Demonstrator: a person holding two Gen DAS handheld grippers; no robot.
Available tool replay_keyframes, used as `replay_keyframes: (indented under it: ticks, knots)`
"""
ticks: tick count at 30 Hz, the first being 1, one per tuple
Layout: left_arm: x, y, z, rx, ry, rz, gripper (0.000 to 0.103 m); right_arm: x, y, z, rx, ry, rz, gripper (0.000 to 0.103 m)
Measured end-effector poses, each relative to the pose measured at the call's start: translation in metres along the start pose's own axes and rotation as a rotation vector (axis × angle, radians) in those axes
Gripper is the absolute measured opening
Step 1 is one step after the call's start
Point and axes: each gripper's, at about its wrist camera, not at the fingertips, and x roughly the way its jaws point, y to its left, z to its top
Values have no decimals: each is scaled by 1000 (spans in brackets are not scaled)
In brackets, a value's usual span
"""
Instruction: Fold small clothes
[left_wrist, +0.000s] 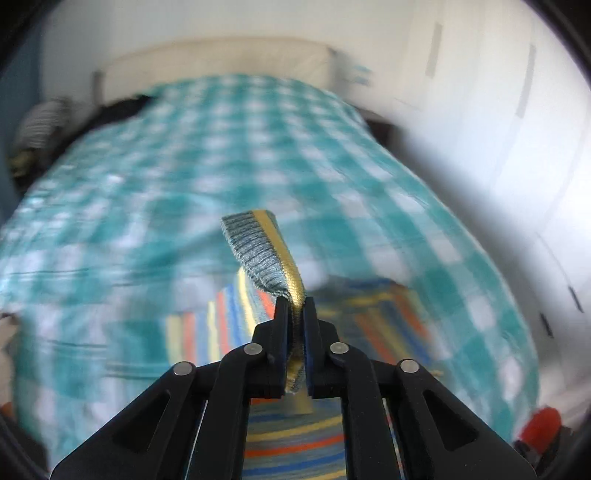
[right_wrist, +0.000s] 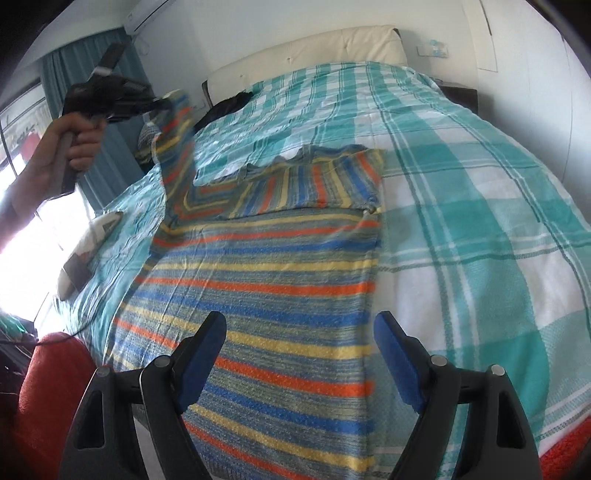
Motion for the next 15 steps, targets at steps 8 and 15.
replay_keyframes:
  ticks: [8,15]
  knots:
    - [64,46,-54,-239,173,8,63,-16,-30,2,102,-34,-45,81]
    - [7,126,-117,-73,203,164,74,-5,-42,1,170,1,-49,81]
